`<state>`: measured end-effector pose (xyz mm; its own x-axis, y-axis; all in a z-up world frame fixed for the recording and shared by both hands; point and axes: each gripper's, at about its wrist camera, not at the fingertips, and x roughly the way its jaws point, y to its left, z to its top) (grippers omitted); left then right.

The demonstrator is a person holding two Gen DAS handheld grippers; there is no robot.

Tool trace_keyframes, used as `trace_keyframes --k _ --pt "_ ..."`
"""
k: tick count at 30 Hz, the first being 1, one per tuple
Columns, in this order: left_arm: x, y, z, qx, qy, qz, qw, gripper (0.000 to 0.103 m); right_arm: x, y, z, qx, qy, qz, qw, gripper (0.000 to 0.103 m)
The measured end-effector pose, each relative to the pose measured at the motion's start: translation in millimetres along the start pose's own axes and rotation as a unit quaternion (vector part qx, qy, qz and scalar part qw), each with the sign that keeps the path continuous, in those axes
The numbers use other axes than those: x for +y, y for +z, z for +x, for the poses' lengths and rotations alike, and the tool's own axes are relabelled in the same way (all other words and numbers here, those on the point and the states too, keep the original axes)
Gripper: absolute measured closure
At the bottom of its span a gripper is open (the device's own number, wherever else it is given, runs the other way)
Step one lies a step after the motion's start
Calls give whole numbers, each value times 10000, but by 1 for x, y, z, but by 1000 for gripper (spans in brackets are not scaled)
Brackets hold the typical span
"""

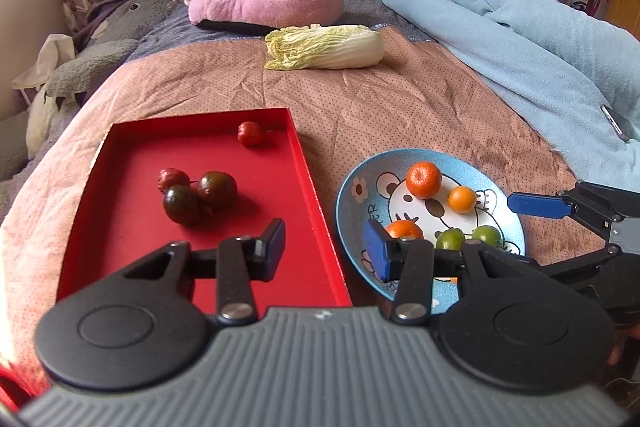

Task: Organize fruits
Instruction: 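Move both open tools back over the red tray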

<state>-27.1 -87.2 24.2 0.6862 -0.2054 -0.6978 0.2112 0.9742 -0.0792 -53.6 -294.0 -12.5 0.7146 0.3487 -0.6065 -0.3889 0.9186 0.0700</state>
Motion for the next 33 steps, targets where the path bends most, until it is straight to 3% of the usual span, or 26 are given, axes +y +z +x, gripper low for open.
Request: trace_keyframes --k 2,4,6,8,11,22,33 --pt "6 10 -12 171 241 -175 9994 56 11 10 -4 -130 137 -109 9998 22" --pt "12 22 -28 14 300 -315 9991 54 20 18 -6 -262 234 -175 9992 22" --pt "14 27 -37 -309 324 -208 9988 36 29 21 -8 -313 397 -162 9986 22" --pt "17 27 -37 -443 599 -140 9971 37 40 20 -9 -265 553 -290 9977 22" --pt "29 26 -28 -363 561 -315 9973 37 51 17 -7 -216 681 -417 9966 22" --pt "88 39 4 -338 933 -251 9947 37 71 33 6 -177 791 -332 9962 22" --pt "130 15 18 -241 806 -338 9959 37 106 58 55 64 893 -493 9948 22"
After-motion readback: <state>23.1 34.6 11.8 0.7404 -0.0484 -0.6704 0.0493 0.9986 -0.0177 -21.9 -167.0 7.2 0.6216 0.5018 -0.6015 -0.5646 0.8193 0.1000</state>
